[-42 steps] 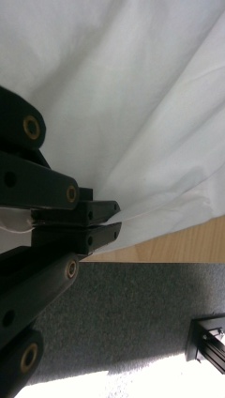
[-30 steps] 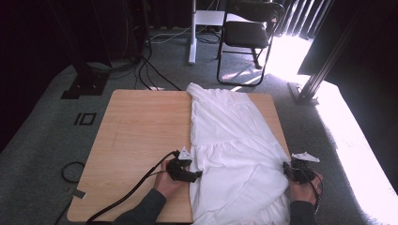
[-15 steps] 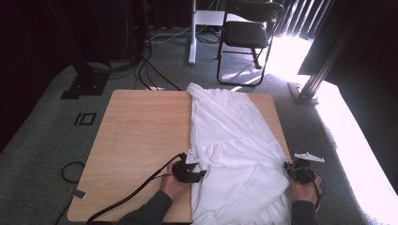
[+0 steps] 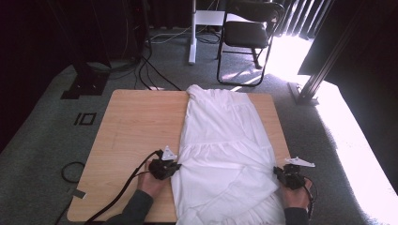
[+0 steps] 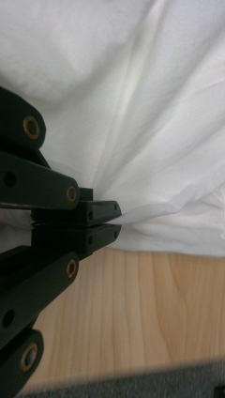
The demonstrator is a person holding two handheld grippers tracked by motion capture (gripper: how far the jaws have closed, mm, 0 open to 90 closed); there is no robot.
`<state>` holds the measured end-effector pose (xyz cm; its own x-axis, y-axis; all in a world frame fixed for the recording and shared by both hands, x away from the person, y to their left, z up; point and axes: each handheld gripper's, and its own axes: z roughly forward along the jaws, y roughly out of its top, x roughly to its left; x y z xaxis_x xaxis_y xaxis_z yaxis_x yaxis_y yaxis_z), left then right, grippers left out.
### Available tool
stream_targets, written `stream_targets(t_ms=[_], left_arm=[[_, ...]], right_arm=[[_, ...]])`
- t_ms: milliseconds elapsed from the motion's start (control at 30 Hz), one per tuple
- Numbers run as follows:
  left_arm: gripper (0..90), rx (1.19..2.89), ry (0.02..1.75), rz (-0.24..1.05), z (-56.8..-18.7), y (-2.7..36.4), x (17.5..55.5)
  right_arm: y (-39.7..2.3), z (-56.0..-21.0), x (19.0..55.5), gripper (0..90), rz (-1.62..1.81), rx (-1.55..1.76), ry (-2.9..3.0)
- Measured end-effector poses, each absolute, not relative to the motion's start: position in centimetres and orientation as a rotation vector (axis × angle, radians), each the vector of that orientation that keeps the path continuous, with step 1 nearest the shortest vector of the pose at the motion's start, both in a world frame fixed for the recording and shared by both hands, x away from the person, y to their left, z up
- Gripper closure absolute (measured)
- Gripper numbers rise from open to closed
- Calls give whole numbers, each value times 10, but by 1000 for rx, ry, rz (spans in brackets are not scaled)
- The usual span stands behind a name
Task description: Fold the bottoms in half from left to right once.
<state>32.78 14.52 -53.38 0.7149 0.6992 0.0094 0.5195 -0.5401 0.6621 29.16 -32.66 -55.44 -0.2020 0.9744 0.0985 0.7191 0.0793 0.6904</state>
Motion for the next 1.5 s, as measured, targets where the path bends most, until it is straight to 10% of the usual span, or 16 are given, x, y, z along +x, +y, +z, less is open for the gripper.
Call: stream_targets(t_ms=[700,833,1067,1500], left_arm=[[869,2321,911,358,-539,202,244],[656,2256,910,391,-535,206,244],[529,2102,972,448,-522,222,260],[504,2047,1013,565,-529,206,315]], right_arm=[[-273,-557,216,890,972,1601,2071],[-273,-554,215,751,971,1593,2091],[-273,-518,238,479,1036,1481,2012],[-208,-474,350,638,1120,1165,2156]])
